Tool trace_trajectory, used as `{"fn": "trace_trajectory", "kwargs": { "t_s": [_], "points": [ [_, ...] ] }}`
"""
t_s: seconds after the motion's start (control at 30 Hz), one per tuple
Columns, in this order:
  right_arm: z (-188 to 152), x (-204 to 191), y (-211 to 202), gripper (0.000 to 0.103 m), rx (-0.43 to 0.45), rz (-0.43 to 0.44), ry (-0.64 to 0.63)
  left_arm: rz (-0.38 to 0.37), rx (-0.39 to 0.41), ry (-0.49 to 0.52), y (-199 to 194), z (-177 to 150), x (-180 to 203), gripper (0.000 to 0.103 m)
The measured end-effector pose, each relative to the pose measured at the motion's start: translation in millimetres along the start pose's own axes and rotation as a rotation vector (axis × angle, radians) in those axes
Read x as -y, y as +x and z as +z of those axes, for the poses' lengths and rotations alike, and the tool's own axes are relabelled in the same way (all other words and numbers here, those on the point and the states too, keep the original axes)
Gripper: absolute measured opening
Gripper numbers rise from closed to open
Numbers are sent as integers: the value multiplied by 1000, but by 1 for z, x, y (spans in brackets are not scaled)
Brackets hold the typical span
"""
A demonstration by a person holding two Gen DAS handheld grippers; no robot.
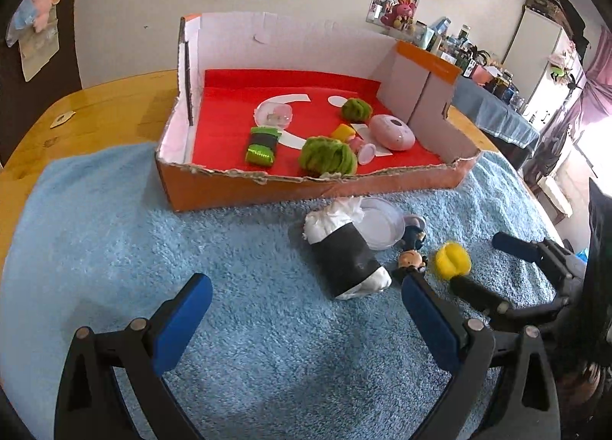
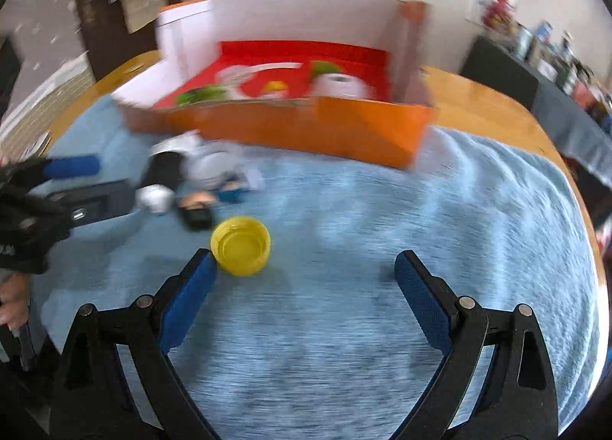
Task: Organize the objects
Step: 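Grasp the black-and-white cylinder with left tool while right tool grasps yellow lid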
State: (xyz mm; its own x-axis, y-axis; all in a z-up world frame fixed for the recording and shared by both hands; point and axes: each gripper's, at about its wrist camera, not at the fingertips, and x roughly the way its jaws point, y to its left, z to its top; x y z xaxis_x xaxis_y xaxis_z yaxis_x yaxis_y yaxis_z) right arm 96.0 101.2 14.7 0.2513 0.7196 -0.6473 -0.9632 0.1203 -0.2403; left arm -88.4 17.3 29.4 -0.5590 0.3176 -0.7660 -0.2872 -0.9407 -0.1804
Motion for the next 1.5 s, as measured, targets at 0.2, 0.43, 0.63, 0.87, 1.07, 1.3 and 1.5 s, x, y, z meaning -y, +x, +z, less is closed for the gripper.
{"fn": "trace_trajectory", "kwargs": {
  "t_s": [0.2, 0.43, 0.63, 0.87, 1.07, 1.3, 1.5],
  "points": [
    [6, 12, -7, 95, 6, 89, -23, 38, -13, 14, 11, 4, 5, 98],
    [8, 1, -3, 95, -8, 130, -89, 59, -27, 34, 19, 7, 7, 98],
    [10, -1, 0, 95, -15, 141, -92, 94, -29, 75, 13, 3, 2, 98],
    [10, 0, 0, 95, -25, 140, -108, 118, -10, 87, -1, 7, -13, 96],
    [14, -5, 6, 95, -46, 133, -155, 86, -16, 164, 7, 12, 4, 94],
    [15, -12, 10, 74, -44, 128, -168, 56, -45, 162, 23, 13, 11, 67],
    [13, -18, 4, 29, -16, 125, -175, 21, -24, 130, 19, 11, 8, 38]
  ]
}}
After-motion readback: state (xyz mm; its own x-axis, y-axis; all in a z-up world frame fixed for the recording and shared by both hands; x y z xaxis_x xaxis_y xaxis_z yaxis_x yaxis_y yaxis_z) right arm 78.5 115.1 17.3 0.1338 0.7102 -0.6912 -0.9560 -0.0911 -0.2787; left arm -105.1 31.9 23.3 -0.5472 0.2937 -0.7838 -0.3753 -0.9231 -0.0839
